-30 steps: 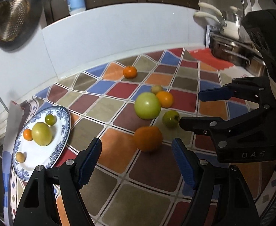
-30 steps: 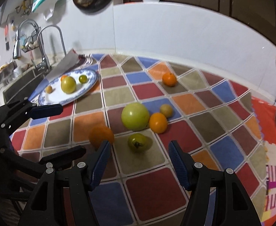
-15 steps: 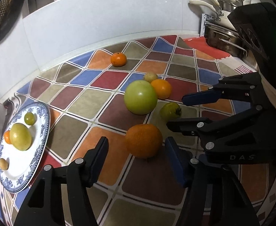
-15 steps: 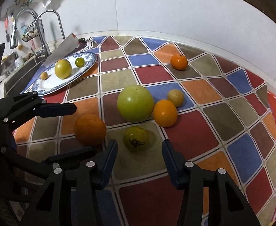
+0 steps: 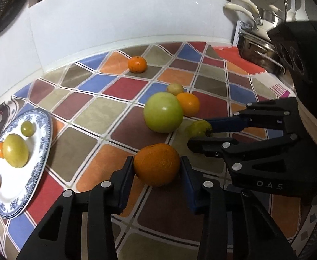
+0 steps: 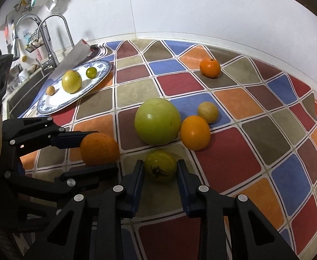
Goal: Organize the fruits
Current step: 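Grasp the large orange with the left tool while the right tool grasps a green tomato, then carry both fruits over the plate and lower them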
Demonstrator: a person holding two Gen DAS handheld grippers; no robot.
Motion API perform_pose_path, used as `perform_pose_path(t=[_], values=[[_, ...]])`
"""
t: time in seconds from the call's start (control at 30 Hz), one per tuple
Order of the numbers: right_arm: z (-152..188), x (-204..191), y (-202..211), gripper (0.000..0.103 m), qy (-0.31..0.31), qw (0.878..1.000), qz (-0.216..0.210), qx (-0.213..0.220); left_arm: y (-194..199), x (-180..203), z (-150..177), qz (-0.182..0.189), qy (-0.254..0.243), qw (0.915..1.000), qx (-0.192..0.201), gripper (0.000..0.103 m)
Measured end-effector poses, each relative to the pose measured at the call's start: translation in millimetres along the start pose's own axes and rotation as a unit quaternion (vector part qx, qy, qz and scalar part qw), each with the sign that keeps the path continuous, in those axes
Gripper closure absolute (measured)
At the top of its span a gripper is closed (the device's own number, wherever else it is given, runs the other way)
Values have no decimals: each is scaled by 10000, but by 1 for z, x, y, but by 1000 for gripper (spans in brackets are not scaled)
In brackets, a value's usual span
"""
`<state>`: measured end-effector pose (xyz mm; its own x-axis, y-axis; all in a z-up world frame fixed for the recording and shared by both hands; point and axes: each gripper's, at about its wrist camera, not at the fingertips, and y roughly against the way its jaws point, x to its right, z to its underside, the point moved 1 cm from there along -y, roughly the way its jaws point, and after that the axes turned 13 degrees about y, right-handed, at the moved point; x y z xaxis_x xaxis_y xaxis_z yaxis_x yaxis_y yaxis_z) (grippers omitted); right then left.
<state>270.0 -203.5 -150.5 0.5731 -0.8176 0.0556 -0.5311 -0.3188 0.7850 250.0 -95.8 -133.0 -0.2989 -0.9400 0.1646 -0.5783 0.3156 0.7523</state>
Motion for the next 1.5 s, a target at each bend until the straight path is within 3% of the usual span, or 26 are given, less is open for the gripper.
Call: perform_pose_path(t=[0.93, 1.5], values=[[-18, -58, 78, 72, -13, 9965, 133, 821, 114, -21, 14, -414, 534, 9921, 1058, 62], [-61, -115, 86, 72, 144, 9916, 50, 1284, 164, -79, 18, -774, 709, 9828, 1520, 62]])
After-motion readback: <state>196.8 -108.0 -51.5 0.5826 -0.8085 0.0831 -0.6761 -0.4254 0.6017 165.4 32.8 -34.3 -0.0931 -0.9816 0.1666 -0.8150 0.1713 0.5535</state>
